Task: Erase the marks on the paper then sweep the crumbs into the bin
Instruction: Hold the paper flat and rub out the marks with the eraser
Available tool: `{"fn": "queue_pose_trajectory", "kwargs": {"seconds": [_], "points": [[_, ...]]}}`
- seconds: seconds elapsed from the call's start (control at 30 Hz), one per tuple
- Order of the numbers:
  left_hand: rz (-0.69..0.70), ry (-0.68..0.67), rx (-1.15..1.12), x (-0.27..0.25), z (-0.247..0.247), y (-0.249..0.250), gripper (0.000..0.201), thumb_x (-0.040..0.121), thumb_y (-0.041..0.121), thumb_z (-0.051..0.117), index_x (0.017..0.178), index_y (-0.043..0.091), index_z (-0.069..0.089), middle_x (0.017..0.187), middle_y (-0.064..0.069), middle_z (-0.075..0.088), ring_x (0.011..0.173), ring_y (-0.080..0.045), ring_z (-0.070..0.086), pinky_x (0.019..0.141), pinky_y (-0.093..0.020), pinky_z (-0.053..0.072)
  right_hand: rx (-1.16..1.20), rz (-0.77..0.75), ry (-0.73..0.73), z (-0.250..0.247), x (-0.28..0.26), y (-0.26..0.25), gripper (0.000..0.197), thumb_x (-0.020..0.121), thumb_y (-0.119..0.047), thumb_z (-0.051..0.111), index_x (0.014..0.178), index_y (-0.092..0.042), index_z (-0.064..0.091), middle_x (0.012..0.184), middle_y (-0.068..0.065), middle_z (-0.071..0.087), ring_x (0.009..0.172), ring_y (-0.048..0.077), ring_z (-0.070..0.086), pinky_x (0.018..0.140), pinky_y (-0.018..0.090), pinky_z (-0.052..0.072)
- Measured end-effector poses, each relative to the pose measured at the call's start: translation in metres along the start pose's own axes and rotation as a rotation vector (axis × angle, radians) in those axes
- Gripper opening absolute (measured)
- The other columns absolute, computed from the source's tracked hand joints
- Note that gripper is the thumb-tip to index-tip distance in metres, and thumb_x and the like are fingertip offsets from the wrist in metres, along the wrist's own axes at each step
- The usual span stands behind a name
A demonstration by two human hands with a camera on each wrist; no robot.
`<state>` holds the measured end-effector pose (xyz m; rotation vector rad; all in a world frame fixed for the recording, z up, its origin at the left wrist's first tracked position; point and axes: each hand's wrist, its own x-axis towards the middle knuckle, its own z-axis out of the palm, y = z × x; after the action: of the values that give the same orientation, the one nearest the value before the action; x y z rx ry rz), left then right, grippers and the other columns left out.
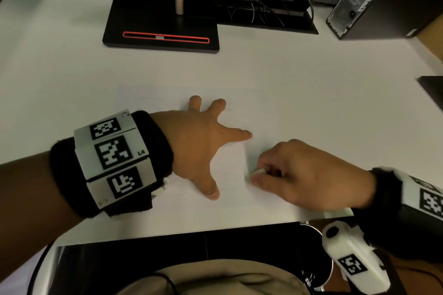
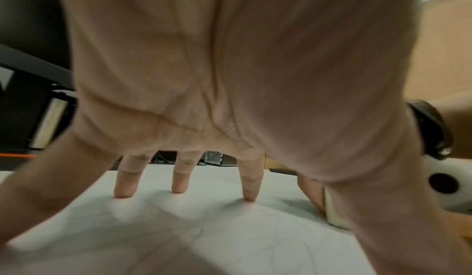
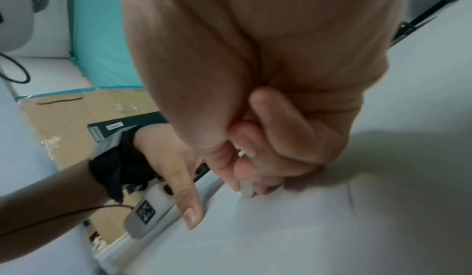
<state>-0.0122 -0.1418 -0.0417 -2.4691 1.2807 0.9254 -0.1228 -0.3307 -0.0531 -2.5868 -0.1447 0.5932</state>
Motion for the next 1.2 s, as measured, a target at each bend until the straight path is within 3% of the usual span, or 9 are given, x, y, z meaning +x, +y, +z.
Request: {"fn": "queue_pose_trajectory", "kwargs": {"seconds": [0.17, 0.3, 0.43, 0.57, 0.73, 0.87, 1.0, 1.1, 1.2], "points": [[0.000, 0.005, 0.002, 0.000, 0.000, 0.000, 0.117, 0.064, 0.070, 0.078, 0.146, 0.065, -0.005, 0.158, 0.010, -0.014, 0.147, -0.036, -0.006, 0.100, -0.051, 0.049, 0.025, 0.076, 0.081, -0.013, 0.008, 0.011, 0.039, 0.097, -0.037, 0.060, 0.070, -0.009, 0.061, 0.057, 0.005, 0.058, 0.046, 0.008, 0.045, 0.048, 0.020, 0.037], [0.002, 0.004, 0.002, 0.001, 0.000, 0.000, 0.117, 0.064, 0.069, 0.078, 0.145, 0.065, -0.005, 0.157, 0.010, -0.014, 0.147, -0.035, -0.005, 0.099, -0.051, 0.049, 0.003, 0.006, -0.016, -0.002, 0.002, 0.001, 0.043, 0.098, -0.039, 0.059, 0.067, -0.010, 0.058, 0.056, 0.007, 0.056, 0.048, 0.010, 0.045, 0.050, 0.021, 0.038], [-0.004, 0.002, 0.001, 0.000, 0.000, 0.000, 0.116, 0.064, 0.070, 0.078, 0.145, 0.065, -0.005, 0.158, 0.010, -0.015, 0.147, -0.035, -0.007, 0.099, -0.051, 0.049, 0.020, 0.092, 0.089, -0.012, 0.005, 0.013, 0.040, 0.097, -0.038, 0.059, 0.070, -0.008, 0.061, 0.058, 0.009, 0.059, 0.046, 0.009, 0.044, 0.049, 0.021, 0.038], [0.004, 0.013, -0.003, 0.000, 0.001, 0.000, 0.116, 0.063, 0.070, 0.079, 0.145, 0.065, -0.004, 0.157, 0.010, -0.013, 0.146, -0.034, -0.004, 0.099, -0.051, 0.049, -0.036, -0.028, 0.005, 0.003, -0.004, -0.003, 0.042, 0.097, -0.041, 0.057, 0.068, -0.010, 0.058, 0.056, 0.005, 0.055, 0.052, 0.015, 0.048, 0.052, 0.023, 0.038], [-0.002, 0.006, -0.010, 0.000, 0.000, 0.000, 0.116, 0.063, 0.069, 0.079, 0.144, 0.066, -0.004, 0.158, 0.010, -0.015, 0.147, -0.035, -0.008, 0.100, -0.051, 0.048, -0.015, 0.039, 0.100, -0.007, 0.007, 0.009, 0.041, 0.097, -0.038, 0.057, 0.070, -0.007, 0.060, 0.058, 0.008, 0.058, 0.050, 0.015, 0.049, 0.053, 0.026, 0.040], [0.004, 0.009, -0.018, 0.000, 0.001, 0.000, 0.116, 0.063, 0.069, 0.079, 0.144, 0.066, -0.004, 0.157, 0.010, -0.012, 0.146, -0.034, -0.005, 0.100, -0.051, 0.048, -0.049, -0.050, -0.009, 0.008, -0.001, -0.010, 0.042, 0.097, -0.042, 0.056, 0.069, -0.011, 0.059, 0.056, 0.002, 0.057, 0.054, 0.016, 0.052, 0.054, 0.023, 0.040], [-0.001, 0.004, -0.016, 0.000, 0.001, 0.000, 0.116, 0.064, 0.069, 0.079, 0.144, 0.066, -0.004, 0.157, 0.010, -0.014, 0.146, -0.034, -0.006, 0.100, -0.050, 0.048, -0.041, 0.015, 0.088, -0.003, 0.007, 0.003, 0.040, 0.097, -0.036, 0.058, 0.066, -0.012, 0.057, 0.052, 0.000, 0.053, 0.050, 0.015, 0.047, 0.052, 0.022, 0.036], [0.002, 0.002, -0.023, 0.000, 0.001, 0.000, 0.116, 0.064, 0.069, 0.079, 0.145, 0.066, -0.004, 0.157, 0.011, -0.014, 0.146, -0.034, -0.006, 0.101, -0.050, 0.048, -0.083, -0.075, 0.019, 0.010, 0.000, -0.011, 0.040, 0.098, -0.039, 0.055, 0.071, -0.010, 0.061, 0.058, 0.003, 0.058, 0.056, 0.017, 0.052, 0.055, 0.025, 0.041], [0.006, 0.009, -0.012, 0.000, 0.001, 0.000, 0.116, 0.063, 0.069, 0.079, 0.145, 0.065, -0.004, 0.156, 0.012, -0.012, 0.146, -0.034, -0.005, 0.099, -0.050, 0.049, -0.068, -0.057, 0.016, 0.005, 0.002, -0.008, 0.040, 0.098, -0.037, 0.056, 0.069, -0.010, 0.058, 0.057, 0.004, 0.056, 0.055, 0.018, 0.051, 0.055, 0.026, 0.041]]}}
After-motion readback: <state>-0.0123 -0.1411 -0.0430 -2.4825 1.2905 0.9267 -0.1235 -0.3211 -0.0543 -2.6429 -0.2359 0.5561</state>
